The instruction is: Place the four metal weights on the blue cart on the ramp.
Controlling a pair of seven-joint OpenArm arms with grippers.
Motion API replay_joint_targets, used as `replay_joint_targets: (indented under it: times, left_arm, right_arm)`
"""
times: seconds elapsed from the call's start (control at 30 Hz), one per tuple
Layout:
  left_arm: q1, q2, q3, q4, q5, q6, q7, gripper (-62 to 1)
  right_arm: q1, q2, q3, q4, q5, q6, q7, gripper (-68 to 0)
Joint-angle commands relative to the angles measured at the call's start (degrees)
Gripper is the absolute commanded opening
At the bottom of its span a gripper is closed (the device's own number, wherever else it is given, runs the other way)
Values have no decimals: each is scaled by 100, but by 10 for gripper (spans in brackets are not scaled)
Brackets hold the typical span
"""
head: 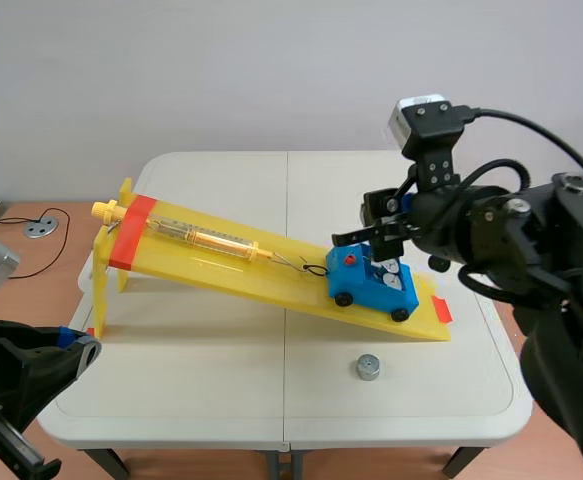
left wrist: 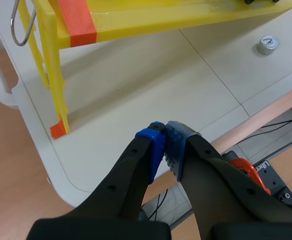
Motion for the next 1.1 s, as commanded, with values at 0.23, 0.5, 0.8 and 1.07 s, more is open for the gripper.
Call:
replay_joint_targets:
  times: [0.23,0.5,0.8,1.07]
  left_arm:
    - [-46,61,-101,420,-446,-103,-551,-571]
    - [-46,61,-101,420,-446,-103,-551,-571]
    - [-46,61,-101,420,-446,-103,-551,-571]
    - [-46,61,-101,420,-446,-103,-553,-571]
  right_arm:
    - [-774,1147,767,1851,1088,463,192,-409]
    - [-1860,1655,1445,2723,1572,675,-83,-392]
    - [-2732,1650,1910,3182,1858,673,-94,-393]
    - [-2643,1316,1408,2354,1342,671,601,-393]
